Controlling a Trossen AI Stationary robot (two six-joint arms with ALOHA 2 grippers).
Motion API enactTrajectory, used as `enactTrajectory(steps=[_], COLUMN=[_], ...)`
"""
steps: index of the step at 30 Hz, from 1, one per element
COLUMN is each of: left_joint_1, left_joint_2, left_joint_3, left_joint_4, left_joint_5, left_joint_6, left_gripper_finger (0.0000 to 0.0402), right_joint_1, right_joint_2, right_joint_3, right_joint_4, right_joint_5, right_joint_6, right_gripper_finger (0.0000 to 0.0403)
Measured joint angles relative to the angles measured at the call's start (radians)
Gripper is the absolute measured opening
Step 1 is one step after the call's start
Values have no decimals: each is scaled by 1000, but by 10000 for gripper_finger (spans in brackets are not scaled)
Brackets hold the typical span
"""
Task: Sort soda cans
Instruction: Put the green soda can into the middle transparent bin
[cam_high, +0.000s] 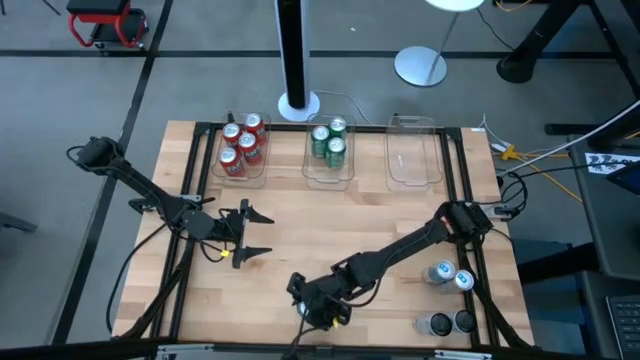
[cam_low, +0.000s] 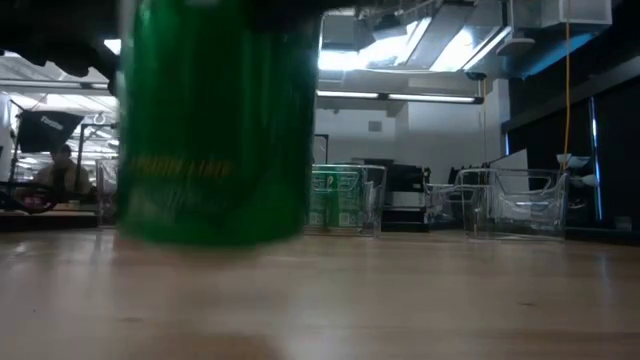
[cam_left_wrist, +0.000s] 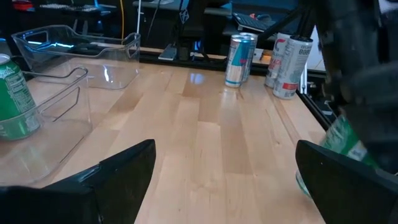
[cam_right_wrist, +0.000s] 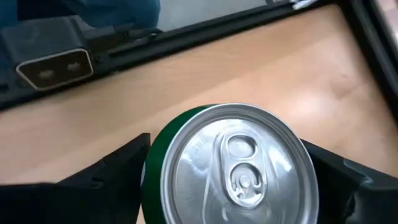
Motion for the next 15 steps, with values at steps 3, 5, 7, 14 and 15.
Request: enactTrajectory(steps=[3, 5, 7, 14, 15], left_joint_1=[0, 0, 0, 0, 0], left_joint_2=[0, 0, 0, 0, 0], left_joint_3=[0, 0, 0, 0, 0], left_joint_4=[1, 1, 1, 1, 1], left_joint_5=[0, 0, 0, 0, 0], left_joint_6=[0, 0, 0, 0, 0], left_gripper_finger=[375, 375, 375, 375, 375], right_joint_1=[-11, -21, -31, -101, -116], right_joint_2=[-44, -76, -114, -241, -259], right_joint_3=[0, 0, 0, 0, 0], right_joint_4=[-40, -70, -104, -251, -258], right_joint_5=[30, 58, 87, 185, 190], right_joint_6=[-31, -49, -61, -86, -89], right_gripper_finger=[316, 316, 316, 315, 315])
